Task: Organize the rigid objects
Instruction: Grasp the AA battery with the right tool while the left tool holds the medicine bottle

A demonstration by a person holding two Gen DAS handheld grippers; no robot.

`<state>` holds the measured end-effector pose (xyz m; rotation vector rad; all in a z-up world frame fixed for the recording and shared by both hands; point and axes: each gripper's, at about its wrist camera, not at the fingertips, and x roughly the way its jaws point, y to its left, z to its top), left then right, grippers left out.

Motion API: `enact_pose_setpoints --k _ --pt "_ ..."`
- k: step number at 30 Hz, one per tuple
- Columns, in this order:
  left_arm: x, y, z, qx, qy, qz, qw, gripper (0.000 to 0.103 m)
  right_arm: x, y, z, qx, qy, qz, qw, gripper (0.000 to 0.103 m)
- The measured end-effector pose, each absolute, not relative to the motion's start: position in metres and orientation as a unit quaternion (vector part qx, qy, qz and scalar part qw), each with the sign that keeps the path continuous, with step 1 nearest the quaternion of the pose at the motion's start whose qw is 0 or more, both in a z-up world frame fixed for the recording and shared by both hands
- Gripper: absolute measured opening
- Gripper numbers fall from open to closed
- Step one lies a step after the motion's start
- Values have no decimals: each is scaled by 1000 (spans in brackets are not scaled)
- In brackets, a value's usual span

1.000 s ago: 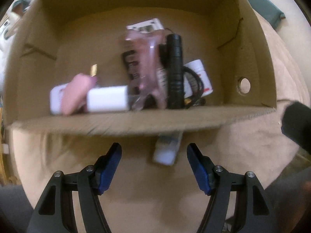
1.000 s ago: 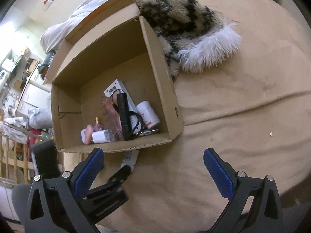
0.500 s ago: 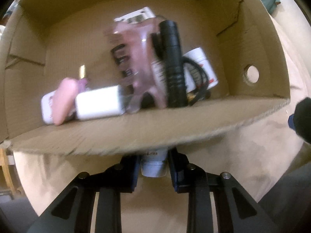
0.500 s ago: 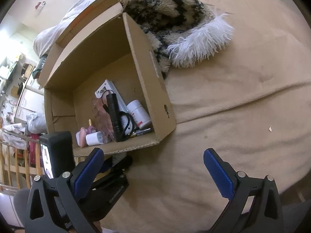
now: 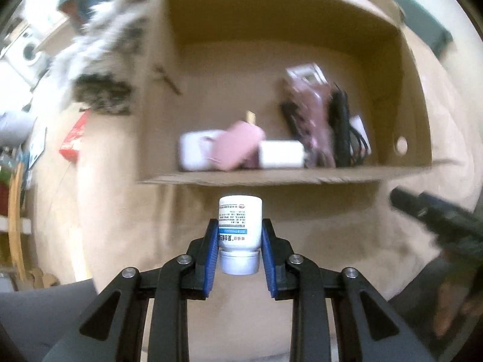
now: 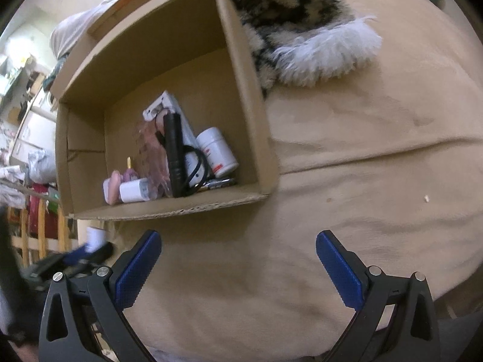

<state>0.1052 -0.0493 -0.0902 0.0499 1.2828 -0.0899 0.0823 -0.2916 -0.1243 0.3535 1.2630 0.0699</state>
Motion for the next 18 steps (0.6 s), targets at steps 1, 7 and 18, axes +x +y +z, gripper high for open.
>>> enact_pose_setpoints --k 1,7,18 --pt "107 -46 -88 19 594 -36 803 24 86 -285 -127 154 591 34 791 103" --pt "108 -18 -88 -6 579 -8 816 24 110 -232 -146 82 592 51 800 103" --pt "117 -1 -95 -71 600 6 797 24 149 -194 -189 39 606 -7 794 103"
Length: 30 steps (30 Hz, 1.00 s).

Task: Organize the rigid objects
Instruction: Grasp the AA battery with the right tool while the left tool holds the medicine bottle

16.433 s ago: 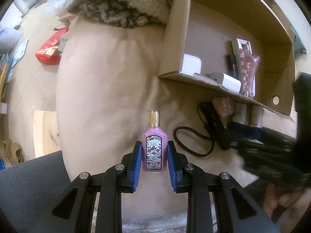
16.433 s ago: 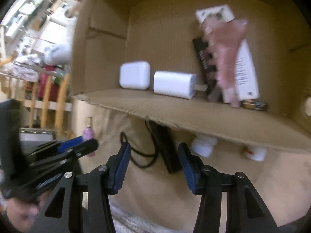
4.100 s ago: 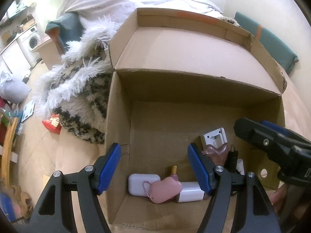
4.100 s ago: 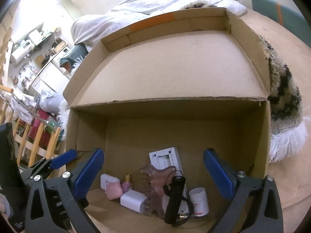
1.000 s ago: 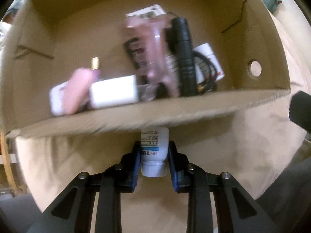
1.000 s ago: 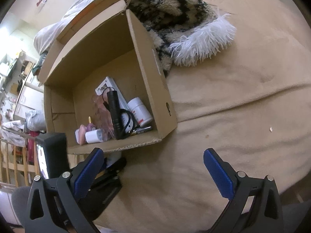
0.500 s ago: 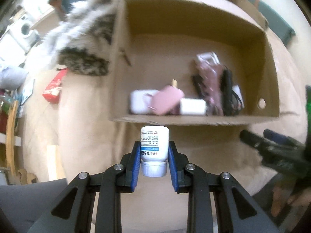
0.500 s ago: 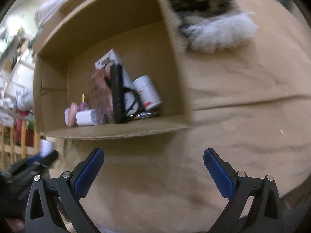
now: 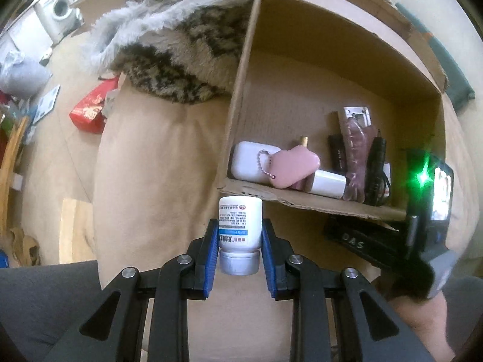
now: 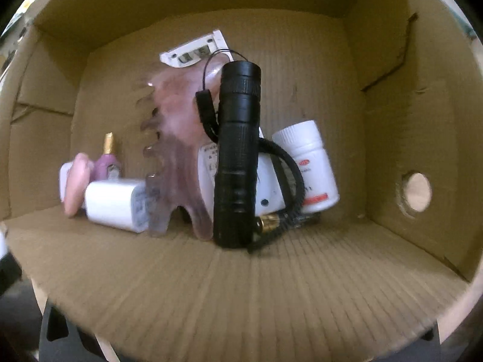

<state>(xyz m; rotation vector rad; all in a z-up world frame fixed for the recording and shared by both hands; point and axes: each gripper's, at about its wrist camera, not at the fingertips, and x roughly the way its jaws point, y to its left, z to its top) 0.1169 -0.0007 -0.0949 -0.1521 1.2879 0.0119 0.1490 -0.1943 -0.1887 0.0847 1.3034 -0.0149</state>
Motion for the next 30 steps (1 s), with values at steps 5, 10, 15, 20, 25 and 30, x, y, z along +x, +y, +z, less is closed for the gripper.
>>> enact_pose_setpoints --k 5,10,15,20,25,30 --pt "119 0 -99 -73 604 13 793 24 151 -184 -194 14 604 -9 797 103" --pt "120 -4 -101 -63 602 16 796 24 149 -194 -189 28 602 -23 798 85" --pt "118 -8 -100 -54 599 16 799 24 145 -200 -187 25 595 -26 803 59" --pt "114 -8 -97 -48 591 15 805 24 134 -211 -182 25 592 -21 806 45" --pt "111 -2 -92 -43 581 24 812 24 123 -225 -172 30 588 -15 808 45" --pt "107 3 -86 -45 572 31 818 24 108 -227 -159 48 592 5 804 45"
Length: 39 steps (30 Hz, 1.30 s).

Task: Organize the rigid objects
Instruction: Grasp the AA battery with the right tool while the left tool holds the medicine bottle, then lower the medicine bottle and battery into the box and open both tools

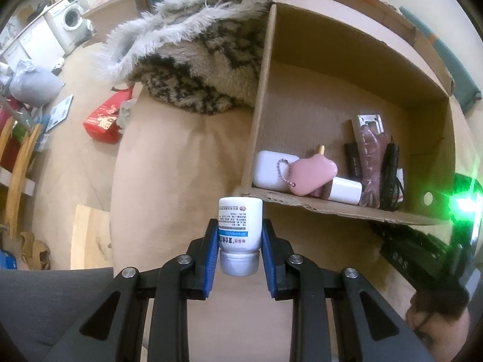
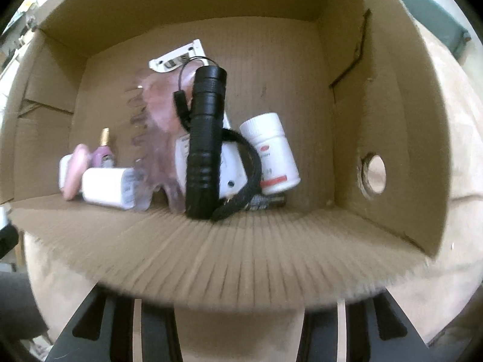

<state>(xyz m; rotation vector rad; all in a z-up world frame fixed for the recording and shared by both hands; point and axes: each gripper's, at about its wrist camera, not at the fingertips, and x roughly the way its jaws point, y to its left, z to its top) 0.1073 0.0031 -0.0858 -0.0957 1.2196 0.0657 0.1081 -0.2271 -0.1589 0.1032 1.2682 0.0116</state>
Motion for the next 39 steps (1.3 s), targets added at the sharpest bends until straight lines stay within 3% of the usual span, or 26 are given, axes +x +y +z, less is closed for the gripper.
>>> enact_pose_setpoints --k 12,25,32,39 --pt "89 -9 -79 -44 576 -2 816 24 63 -237 -111 120 577 67 805 45" --pt "120 -24 -25 -40 532 -28 845 24 69 -254 -13 60 474 112 871 45" --pt "157 -34 -7 -38 512 -32 858 24 117 -246 0 59 452 120 882 45" --pt "193 -46 -23 -37 519 -44 853 24 151 -251 -14 79 446 109 885 45"
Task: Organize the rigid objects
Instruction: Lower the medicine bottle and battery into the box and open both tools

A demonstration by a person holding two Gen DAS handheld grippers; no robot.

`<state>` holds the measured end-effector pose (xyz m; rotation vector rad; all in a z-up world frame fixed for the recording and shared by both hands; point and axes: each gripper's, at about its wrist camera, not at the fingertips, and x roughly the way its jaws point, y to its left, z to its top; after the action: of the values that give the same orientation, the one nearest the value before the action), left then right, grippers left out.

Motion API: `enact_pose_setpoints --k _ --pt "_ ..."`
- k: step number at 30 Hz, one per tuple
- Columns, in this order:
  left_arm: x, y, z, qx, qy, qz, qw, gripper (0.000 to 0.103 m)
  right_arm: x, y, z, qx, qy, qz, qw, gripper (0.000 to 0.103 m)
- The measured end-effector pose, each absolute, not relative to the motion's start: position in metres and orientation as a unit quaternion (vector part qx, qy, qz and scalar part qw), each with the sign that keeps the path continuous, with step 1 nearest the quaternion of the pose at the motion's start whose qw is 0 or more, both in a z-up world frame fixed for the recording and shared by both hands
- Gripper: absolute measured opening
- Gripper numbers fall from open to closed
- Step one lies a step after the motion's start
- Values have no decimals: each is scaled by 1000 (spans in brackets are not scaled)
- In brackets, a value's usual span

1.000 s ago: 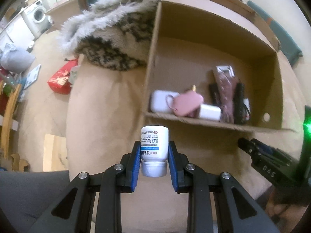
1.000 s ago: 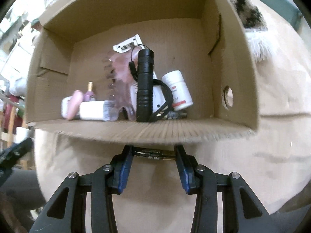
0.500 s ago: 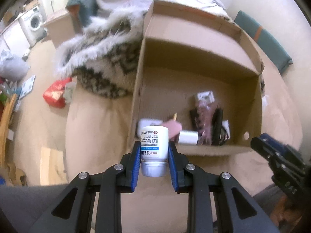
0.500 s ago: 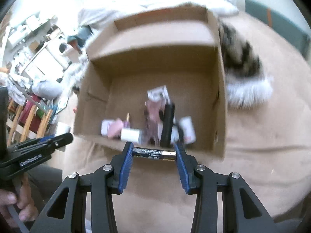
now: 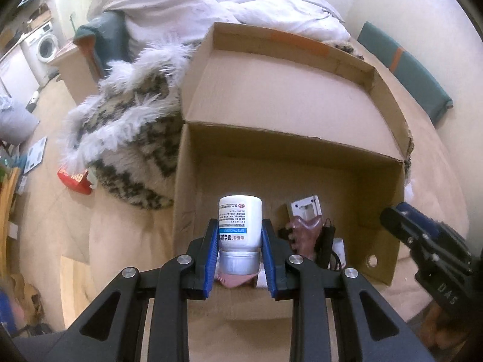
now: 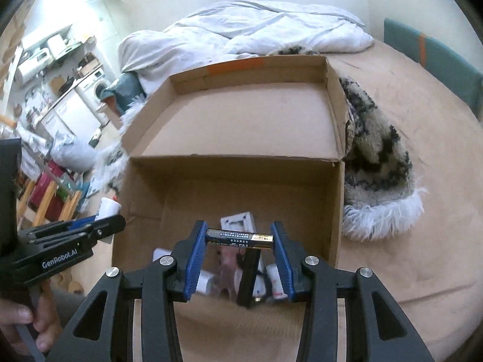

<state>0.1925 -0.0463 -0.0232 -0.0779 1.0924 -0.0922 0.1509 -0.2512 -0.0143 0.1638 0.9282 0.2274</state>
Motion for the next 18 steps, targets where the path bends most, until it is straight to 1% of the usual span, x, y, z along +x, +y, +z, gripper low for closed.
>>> enact_pose_setpoints --k 4,9,13,18 --pt "197 -50 -41 -32 520 -52 852 24 158 -249 -34 79 463 115 875 45" --pt "200 -50 -68 -31 540 -52 840 24 165 -245 -61 77 496 113 858 45" --pt "198 -56 -72 -13 533 -56 844 24 170 -237 -82 70 527 114 839 45" --pt "202 -64 -80 4 537 -55 842 24 175 -227 -88 59 533 117 836 45"
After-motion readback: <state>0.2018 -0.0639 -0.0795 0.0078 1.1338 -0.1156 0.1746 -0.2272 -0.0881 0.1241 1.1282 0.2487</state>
